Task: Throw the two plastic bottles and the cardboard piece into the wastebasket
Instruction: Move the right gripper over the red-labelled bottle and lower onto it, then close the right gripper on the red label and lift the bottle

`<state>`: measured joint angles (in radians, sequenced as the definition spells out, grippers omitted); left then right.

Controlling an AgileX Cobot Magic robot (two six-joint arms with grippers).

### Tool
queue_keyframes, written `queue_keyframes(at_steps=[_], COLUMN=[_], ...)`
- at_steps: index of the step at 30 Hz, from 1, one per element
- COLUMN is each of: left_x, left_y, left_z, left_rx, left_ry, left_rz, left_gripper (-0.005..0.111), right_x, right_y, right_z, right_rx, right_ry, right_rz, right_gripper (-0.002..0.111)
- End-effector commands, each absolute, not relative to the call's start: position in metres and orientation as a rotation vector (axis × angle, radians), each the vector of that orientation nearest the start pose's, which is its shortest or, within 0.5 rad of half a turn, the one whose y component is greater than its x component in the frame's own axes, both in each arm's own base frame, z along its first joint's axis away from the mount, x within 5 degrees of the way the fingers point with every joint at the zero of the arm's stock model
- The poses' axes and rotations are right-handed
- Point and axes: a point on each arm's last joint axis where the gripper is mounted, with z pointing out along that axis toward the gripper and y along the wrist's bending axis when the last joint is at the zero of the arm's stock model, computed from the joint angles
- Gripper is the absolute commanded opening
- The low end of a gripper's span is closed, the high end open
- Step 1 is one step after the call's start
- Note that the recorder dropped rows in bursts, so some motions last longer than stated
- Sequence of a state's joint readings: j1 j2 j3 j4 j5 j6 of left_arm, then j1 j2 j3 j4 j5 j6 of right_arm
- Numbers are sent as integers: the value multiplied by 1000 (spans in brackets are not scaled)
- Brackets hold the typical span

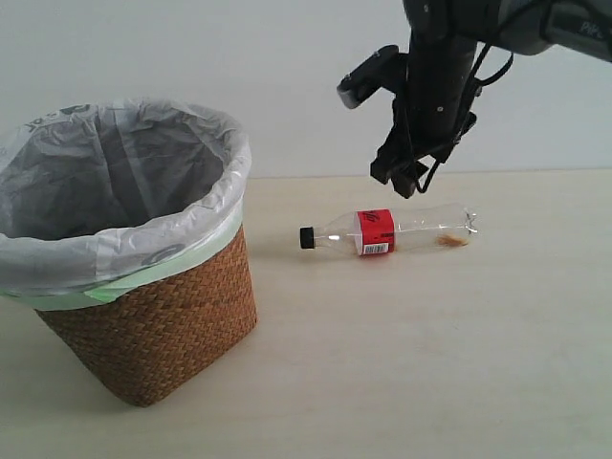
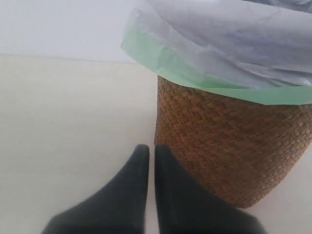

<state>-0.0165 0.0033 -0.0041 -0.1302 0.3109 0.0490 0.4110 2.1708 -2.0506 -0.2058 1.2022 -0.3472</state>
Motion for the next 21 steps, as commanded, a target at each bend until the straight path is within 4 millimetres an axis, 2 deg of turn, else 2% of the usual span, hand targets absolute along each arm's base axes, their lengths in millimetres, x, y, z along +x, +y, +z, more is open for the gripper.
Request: queue_keyframes(at_steps=[1, 8, 12, 21], left_x=[54, 54, 54, 54], left_y=[-4, -4, -4, -4], left_z=[185, 185, 185, 185], left_rx=[-27, -27, -27, -27], left_ry=[1792, 1792, 1792, 1792], left_rz=[-101, -101, -101, -101], left_gripper=[4, 4, 4, 4], right_x=[448, 459, 463, 471], right_y=[180, 185, 187, 191], right_z=[250, 228, 219, 185], right_rx=[-1262, -1417, -1455, -1513], right_ry=[2465, 2370, 2335, 2332], right_rz=[-315, -341, -354, -348], right_gripper=[62, 62, 62, 62])
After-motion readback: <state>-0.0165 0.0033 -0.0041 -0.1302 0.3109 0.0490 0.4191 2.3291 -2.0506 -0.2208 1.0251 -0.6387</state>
